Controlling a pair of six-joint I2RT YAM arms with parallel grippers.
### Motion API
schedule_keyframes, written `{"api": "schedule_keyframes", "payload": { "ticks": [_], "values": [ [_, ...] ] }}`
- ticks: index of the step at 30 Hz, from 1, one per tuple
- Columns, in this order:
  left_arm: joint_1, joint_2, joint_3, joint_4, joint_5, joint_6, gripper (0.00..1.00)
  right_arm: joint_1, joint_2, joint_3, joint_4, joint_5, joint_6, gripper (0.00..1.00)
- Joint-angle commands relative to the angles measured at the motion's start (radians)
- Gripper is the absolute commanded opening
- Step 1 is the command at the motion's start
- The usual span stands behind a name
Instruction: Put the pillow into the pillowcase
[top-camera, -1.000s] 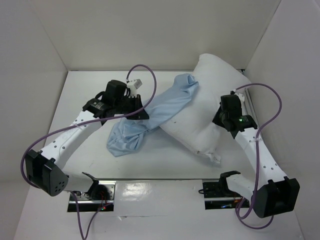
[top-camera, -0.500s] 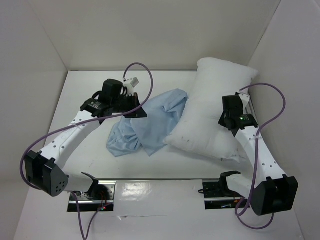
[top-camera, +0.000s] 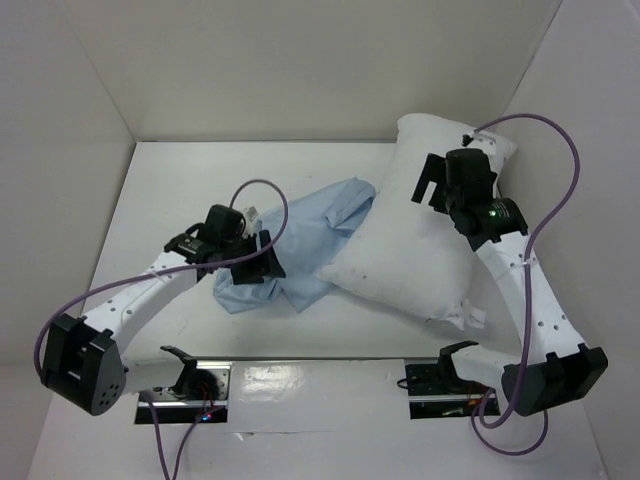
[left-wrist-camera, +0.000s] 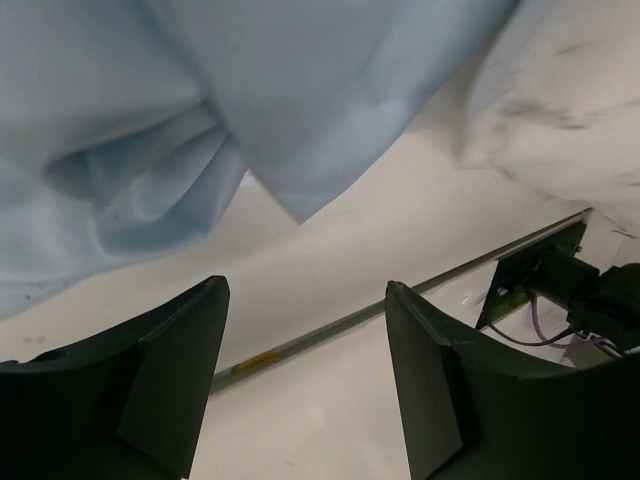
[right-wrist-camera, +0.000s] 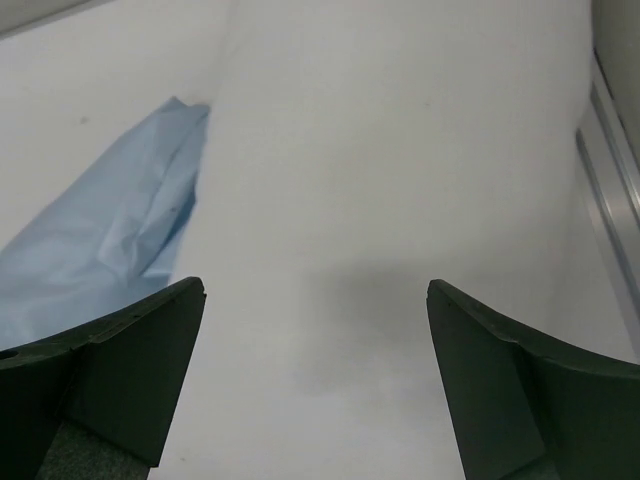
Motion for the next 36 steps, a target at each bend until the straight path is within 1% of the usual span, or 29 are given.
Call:
{"api": "schedule_keyframes", "payload": {
  "ticks": [1, 6, 7, 9, 11, 13, 17, 19, 20, 21, 22, 23, 24, 25, 26, 28, 29, 30, 31, 32, 33, 35, 36],
  "values": [
    [-0.028, 0.013, -0.122, 0.153, 0.050, -0.141, 0.76, 0.035, 0.062, 0.080, 0.049, -0.040, -0.023, 0.99],
    [-0.053, 0.120, -0.177, 0.296, 0.039, -0.184, 0.76, 0.069, 0.102, 0.126, 0.079, -0.067, -0.032, 0.99],
    [-0.053, 0.142, -0.178, 0.359, 0.066, -0.198, 0.76, 0.079, 0.113, 0.126, 0.079, -0.067, -0.032, 0.99],
    [-0.053, 0.211, -0.202, 0.419, 0.091, -0.212, 0.73, 0.088, 0.122, 0.135, 0.089, -0.067, -0.032, 0.99],
    [-0.053, 0.258, -0.202, 0.500, 0.129, -0.224, 0.73, 0.088, 0.131, 0.135, 0.089, -0.076, -0.032, 0.99],
    [-0.053, 0.320, -0.202, 0.516, 0.130, -0.238, 0.72, 0.088, 0.131, 0.135, 0.089, -0.077, -0.032, 0.99],
    [-0.053, 0.366, -0.168, 0.516, 0.094, -0.250, 0.70, 0.098, 0.141, 0.135, 0.089, -0.077, -0.041, 0.99],
    [-0.053, 0.366, -0.168, 0.540, 0.094, -0.250, 0.65, 0.098, 0.141, 0.135, 0.089, -0.077, -0.041, 0.99],
    [-0.053, 0.366, -0.168, 0.540, 0.094, -0.250, 0.60, 0.098, 0.141, 0.135, 0.089, -0.077, -0.041, 0.99],
    [-0.053, 0.366, -0.146, 0.540, 0.094, -0.250, 0.37, 0.098, 0.151, 0.144, 0.089, -0.077, -0.041, 0.99],
    [-0.053, 0.357, -0.135, 0.502, 0.081, -0.250, 0.23, 0.098, 0.151, 0.144, 0.089, -0.089, -0.041, 0.99],
    [-0.053, 0.342, -0.110, 0.478, 0.080, -0.241, 0.12, 0.098, 0.160, 0.144, 0.089, -0.089, -0.050, 0.99],
    [-0.053, 0.325, -0.090, 0.439, 0.064, -0.226, 0.02, 0.098, 0.160, 0.144, 0.089, -0.098, -0.050, 0.99],
    [-0.053, 0.288, -0.066, 0.394, 0.048, -0.215, 0.00, 0.098, 0.173, 0.155, 0.089, -0.098, -0.059, 0.99],
    [-0.053, 0.270, -0.040, 0.294, 0.022, -0.183, 0.00, 0.098, 0.173, 0.155, 0.089, -0.127, -0.072, 0.99],
    [-0.032, 0.222, 0.034, 0.208, -0.001, -0.154, 0.00, 0.098, 0.197, 0.164, 0.102, -0.174, -0.090, 0.99],
    [-0.021, 0.167, 0.055, 0.173, -0.013, -0.141, 0.00, 0.098, 0.208, 0.164, 0.102, -0.234, -0.099, 0.99],
    [0.007, 0.139, 0.092, 0.118, -0.039, -0.123, 0.00, 0.122, 0.235, 0.164, 0.116, -0.257, -0.109, 0.99],
    [0.020, 0.113, 0.111, 0.096, -0.051, -0.123, 0.00, 0.140, 0.254, 0.184, 0.128, -0.270, -0.121, 0.99],
    [0.036, 0.073, 0.129, 0.080, -0.065, -0.109, 0.00, 0.169, 0.277, 0.198, 0.129, -0.256, -0.121, 0.99],
    [0.060, 0.058, 0.169, 0.065, -0.074, -0.091, 0.00, 0.235, 0.336, 0.219, 0.116, -0.241, -0.132, 0.99],
    [0.083, 0.047, 0.206, 0.028, -0.075, -0.081, 0.00, 0.294, 0.404, 0.285, 0.116, -0.212, -0.132, 0.99],
    [0.093, 0.036, 0.239, 0.019, -0.075, -0.068, 0.00, 0.337, 0.470, 0.304, 0.116, -0.212, -0.142, 0.99]
  ]
}}
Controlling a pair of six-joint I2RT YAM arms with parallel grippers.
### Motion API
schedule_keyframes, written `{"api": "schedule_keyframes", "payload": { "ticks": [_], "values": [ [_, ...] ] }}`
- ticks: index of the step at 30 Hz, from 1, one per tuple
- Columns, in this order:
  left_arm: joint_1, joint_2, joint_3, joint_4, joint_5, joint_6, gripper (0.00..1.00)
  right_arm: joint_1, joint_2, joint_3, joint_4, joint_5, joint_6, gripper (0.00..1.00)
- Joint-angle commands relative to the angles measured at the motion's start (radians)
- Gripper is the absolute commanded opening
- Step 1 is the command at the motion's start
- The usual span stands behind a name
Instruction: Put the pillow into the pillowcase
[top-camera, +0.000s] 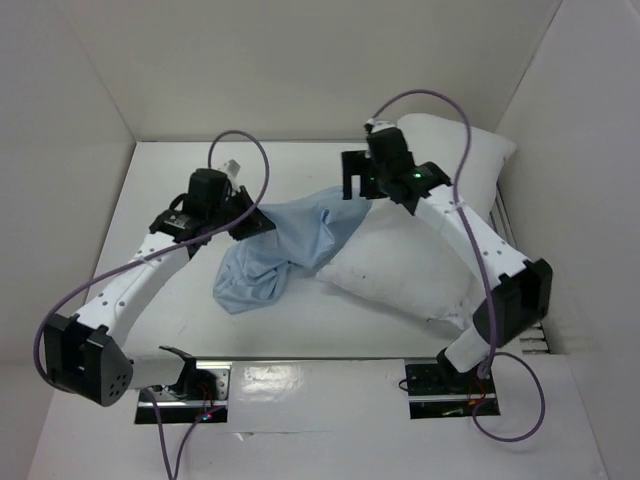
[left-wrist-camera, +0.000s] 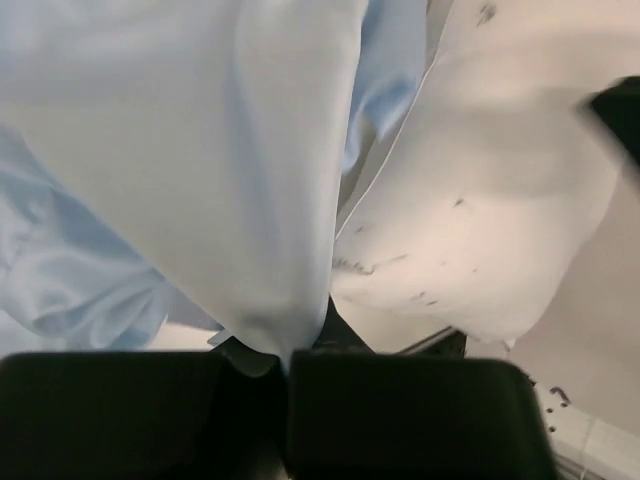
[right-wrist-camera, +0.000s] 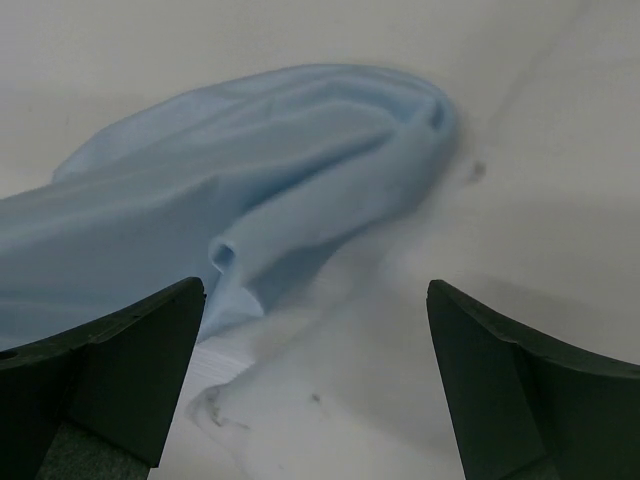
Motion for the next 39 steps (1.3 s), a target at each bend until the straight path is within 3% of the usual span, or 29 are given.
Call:
{"api": "schedule_keyframes", "payload": {
  "ticks": [1, 6, 10, 15, 22, 27, 30, 31, 32, 33, 39],
  "values": [
    [0.044, -0.028, 0.081, -0.108, -0.034, 0.072, 0.00, 0.111, 0.128, 0.113, 0.038, -0.005, -0.040, 0.99],
    [0.088, -0.017, 0.101, -0.122, 0.006, 0.081, 0.00, 0.135, 0.303, 0.208, 0.069, -0.028, -0.049, 0.99],
    [0.118, -0.017, 0.114, -0.122, 0.017, 0.092, 0.00, 0.148, 0.404, 0.271, -0.004, 0.001, -0.030, 0.99],
    [0.188, 0.003, 0.147, -0.157, 0.007, 0.123, 0.00, 0.148, 0.302, 0.071, 0.091, -0.034, -0.019, 0.99],
    [0.262, 0.040, 0.170, -0.148, 0.078, 0.143, 0.00, 0.148, 0.331, 0.003, 0.061, -0.109, 0.024, 0.99],
    [0.262, 0.049, 0.170, -0.137, 0.098, 0.143, 0.00, 0.138, 0.320, -0.124, 0.248, -0.306, 0.107, 0.96],
    [0.271, 0.049, 0.181, -0.137, 0.098, 0.143, 0.00, 0.138, 0.366, -0.079, 0.259, -0.332, 0.125, 0.79],
    [0.271, 0.049, 0.195, -0.137, 0.098, 0.143, 0.00, 0.149, 0.366, -0.066, 0.259, -0.332, 0.138, 0.39],
    [0.271, 0.049, 0.195, -0.137, 0.098, 0.143, 0.00, 0.149, 0.357, -0.054, 0.259, -0.314, 0.138, 0.16],
    [0.280, 0.049, 0.213, -0.137, 0.098, 0.143, 0.00, 0.149, 0.340, -0.030, 0.259, -0.291, 0.147, 0.00],
    [0.329, 0.031, 0.426, -0.225, 0.133, 0.170, 0.00, 0.083, 0.098, 0.114, 0.215, -0.128, 0.078, 0.00]
  ]
}}
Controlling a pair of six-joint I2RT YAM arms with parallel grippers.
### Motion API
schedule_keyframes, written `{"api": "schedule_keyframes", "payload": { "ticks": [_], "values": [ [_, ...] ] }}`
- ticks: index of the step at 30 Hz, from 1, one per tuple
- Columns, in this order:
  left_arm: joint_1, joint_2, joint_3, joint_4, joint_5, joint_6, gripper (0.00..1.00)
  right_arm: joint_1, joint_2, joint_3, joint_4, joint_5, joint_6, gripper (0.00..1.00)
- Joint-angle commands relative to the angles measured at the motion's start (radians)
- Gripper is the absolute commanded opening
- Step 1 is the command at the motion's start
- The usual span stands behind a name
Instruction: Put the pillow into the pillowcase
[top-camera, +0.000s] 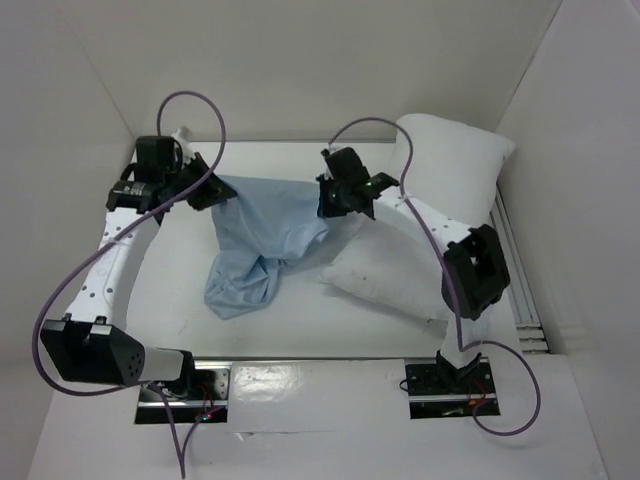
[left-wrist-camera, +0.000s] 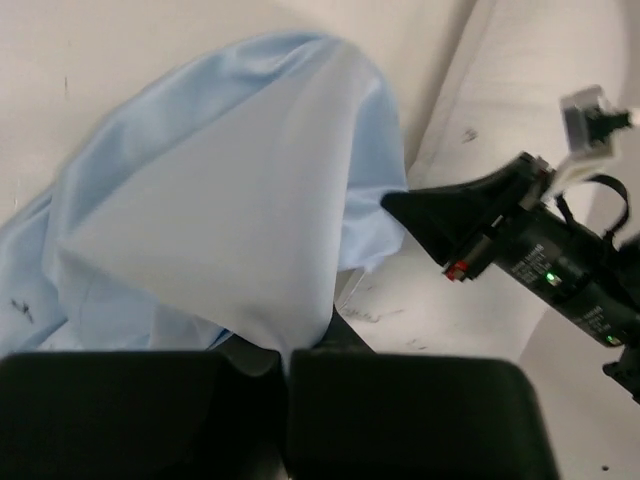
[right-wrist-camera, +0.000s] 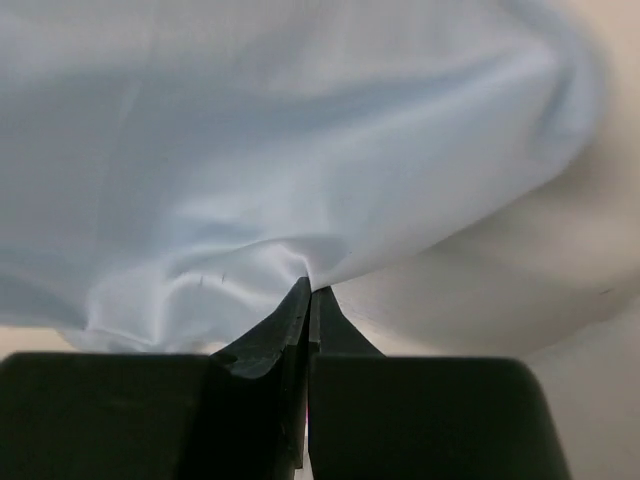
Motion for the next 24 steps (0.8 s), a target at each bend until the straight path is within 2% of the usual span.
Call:
{"api": "schedule_keyframes", "payload": {
  "ticks": [1, 6, 15, 19, 24],
  "values": [
    [0.031, -0.022, 0.193, -0.025, 0.056, 0.046, 0.00, -0.062, -0.237, 0.154, 0.037, 0.078, -0.041, 0.00],
    [0.052, -0.086, 0.499, -0.071, 0.110, 0.069, 0.00, -0.135, -0.449, 0.281, 0.054, 0.075, -0.126, 0.00],
    [0.061, -0.245, 0.849, -0.046, 0.134, 0.069, 0.00, -0.145, -0.699, 0.438, 0.181, 0.035, -0.177, 0.00],
    [0.061, -0.274, 0.966, -0.036, 0.108, 0.060, 0.00, -0.145, -0.720, 0.519, 0.233, 0.009, -0.168, 0.00],
    [0.061, -0.295, 0.988, -0.024, 0.058, 0.069, 0.00, -0.145, -0.686, 0.559, 0.315, 0.012, -0.168, 0.00]
  ]
}}
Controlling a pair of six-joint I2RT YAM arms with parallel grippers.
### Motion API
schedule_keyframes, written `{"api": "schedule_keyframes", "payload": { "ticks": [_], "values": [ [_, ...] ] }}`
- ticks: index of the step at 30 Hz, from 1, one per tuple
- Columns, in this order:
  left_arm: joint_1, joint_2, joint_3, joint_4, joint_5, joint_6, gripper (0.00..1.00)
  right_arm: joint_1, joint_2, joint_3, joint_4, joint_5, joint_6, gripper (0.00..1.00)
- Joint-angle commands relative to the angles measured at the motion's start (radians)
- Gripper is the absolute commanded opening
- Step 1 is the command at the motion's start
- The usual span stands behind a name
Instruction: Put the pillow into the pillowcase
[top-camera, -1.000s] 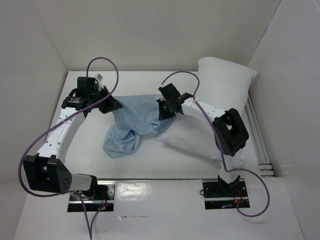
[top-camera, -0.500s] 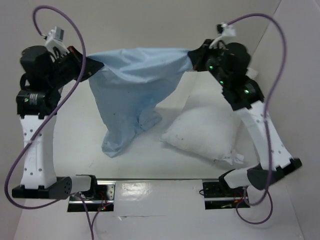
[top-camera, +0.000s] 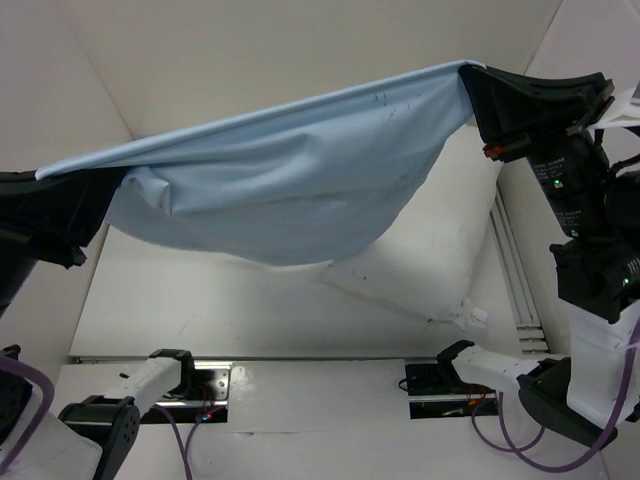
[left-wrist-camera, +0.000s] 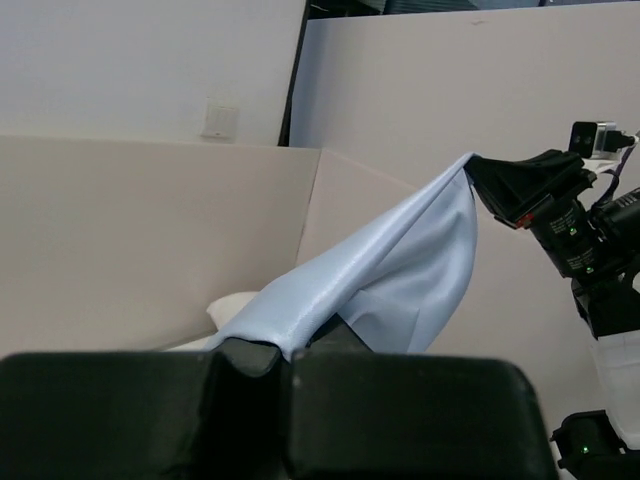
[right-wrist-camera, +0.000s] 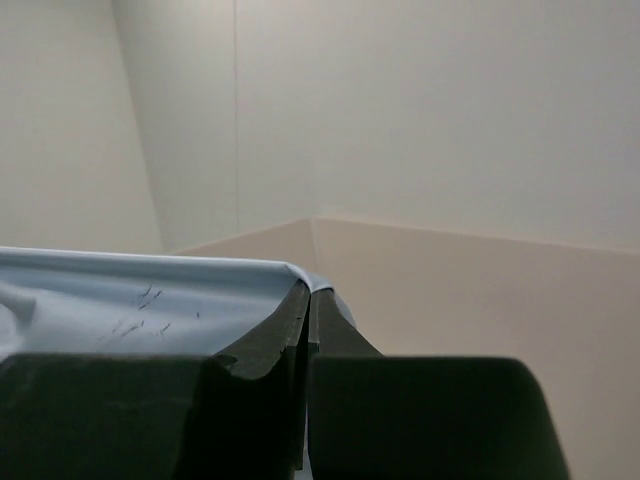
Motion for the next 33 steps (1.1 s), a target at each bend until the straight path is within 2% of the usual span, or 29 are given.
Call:
{"api": "schedule_keyframes", "payload": {
  "ticks": [1, 4, 8, 10, 14, 17, 18, 20, 22, 23, 24, 25, 26, 27, 29, 31, 32, 33],
  "values": [
    [-0.002, 0.016, -0.001, 0.035, -0.155, 0.029, 0.00, -0.021, 0.080, 0.032, 0.124, 0.147, -0.034, 0.00],
    [-0.022, 0.048, -0.011, 0.016, -0.250, 0.077, 0.00, -0.021, 0.167, 0.082, 0.155, 0.172, -0.043, 0.00],
    [-0.022, 0.119, -0.079, -0.019, -0.403, 0.118, 0.00, -0.046, 0.444, 0.202, 0.155, 0.158, -0.043, 0.00],
    [-0.022, 0.160, -0.125, -0.019, -0.466, 0.132, 0.00, -0.073, 0.537, 0.233, 0.155, 0.086, -0.005, 0.00],
    [-0.022, 0.249, -0.240, -0.019, -0.687, 0.169, 0.00, -0.126, 0.756, 0.233, 0.241, -0.058, 0.133, 0.00],
    [0.004, 0.346, -0.326, -0.019, -0.743, 0.180, 0.00, -0.126, 0.974, 0.297, 0.292, -0.153, 0.211, 0.00],
    [0.030, 0.372, -0.364, -0.019, -0.755, 0.169, 0.00, -0.112, 1.094, 0.358, 0.301, -0.164, 0.220, 0.00],
    [0.056, 0.418, -0.415, 0.004, -0.783, 0.157, 0.00, -0.092, 1.212, 0.427, 0.301, -0.178, 0.231, 0.00],
    [0.167, 0.482, -0.488, 0.019, -0.714, 0.109, 0.00, -0.065, 1.360, 0.493, 0.312, -0.187, 0.243, 0.00],
    [0.214, 0.502, -0.513, 0.047, -0.621, 0.086, 0.00, -0.064, 1.397, 0.539, 0.325, -0.201, 0.269, 0.19],
    [0.256, 0.525, -0.531, 0.056, -0.584, 0.086, 0.05, -0.064, 1.427, 0.553, 0.326, -0.212, 0.280, 0.44],
    [0.315, 0.580, -0.532, 0.056, -0.541, 0.086, 0.28, -0.064, 1.444, 0.554, 0.335, -0.227, 0.289, 0.67],
    [0.329, 0.608, -0.507, 0.040, -0.510, 0.110, 0.45, -0.064, 1.444, 0.541, 0.335, -0.242, 0.289, 0.88],
    [0.330, 0.633, -0.480, -0.009, -0.495, 0.139, 0.59, -0.064, 1.415, 0.512, 0.335, -0.242, 0.289, 0.93],
    [0.305, 0.650, -0.441, -0.039, -0.494, 0.153, 0.75, -0.074, 1.303, 0.384, 0.359, -0.242, 0.289, 0.97],
    [0.247, 0.626, -0.441, -0.030, -0.507, 0.169, 0.78, -0.084, 1.223, 0.319, 0.359, -0.233, 0.280, 0.98],
    [0.226, 0.609, -0.478, -0.030, -0.517, 0.183, 0.83, -0.093, 1.159, 0.290, 0.317, -0.244, 0.280, 0.98],
    [0.207, 0.574, -0.496, -0.030, -0.517, 0.183, 0.83, -0.094, 1.128, 0.281, 0.278, -0.244, 0.259, 0.98]
  ]
}}
